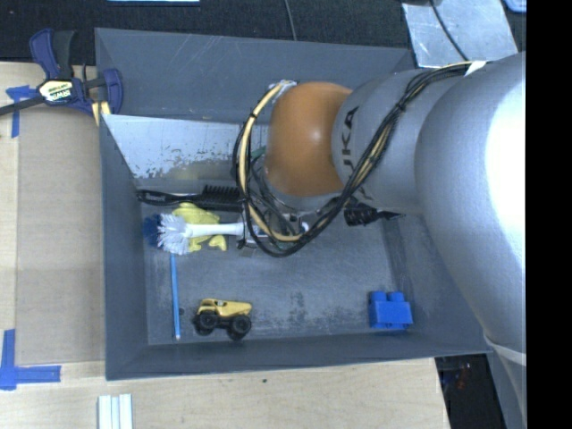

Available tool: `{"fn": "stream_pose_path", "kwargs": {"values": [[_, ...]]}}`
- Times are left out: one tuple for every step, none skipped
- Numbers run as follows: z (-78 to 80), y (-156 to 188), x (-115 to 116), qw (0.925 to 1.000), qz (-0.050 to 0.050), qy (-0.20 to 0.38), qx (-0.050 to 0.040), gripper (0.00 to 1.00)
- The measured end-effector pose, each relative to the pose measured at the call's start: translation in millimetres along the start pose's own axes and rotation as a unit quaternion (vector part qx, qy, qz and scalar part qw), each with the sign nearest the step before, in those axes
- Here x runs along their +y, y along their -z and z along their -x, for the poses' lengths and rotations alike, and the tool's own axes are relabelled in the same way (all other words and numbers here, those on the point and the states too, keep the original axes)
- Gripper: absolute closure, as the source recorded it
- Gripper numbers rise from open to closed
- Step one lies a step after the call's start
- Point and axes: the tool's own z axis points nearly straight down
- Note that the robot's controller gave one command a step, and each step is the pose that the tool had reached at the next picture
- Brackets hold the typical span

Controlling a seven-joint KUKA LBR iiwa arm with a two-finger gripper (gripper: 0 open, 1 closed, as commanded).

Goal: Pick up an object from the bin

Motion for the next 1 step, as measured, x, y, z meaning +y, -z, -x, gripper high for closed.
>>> {"fn": "stream_pose_path", "kwargs": {"values": [[3.0,25.4,0.8,1.0,0.002,0.0,-0.005,1.0]]}}
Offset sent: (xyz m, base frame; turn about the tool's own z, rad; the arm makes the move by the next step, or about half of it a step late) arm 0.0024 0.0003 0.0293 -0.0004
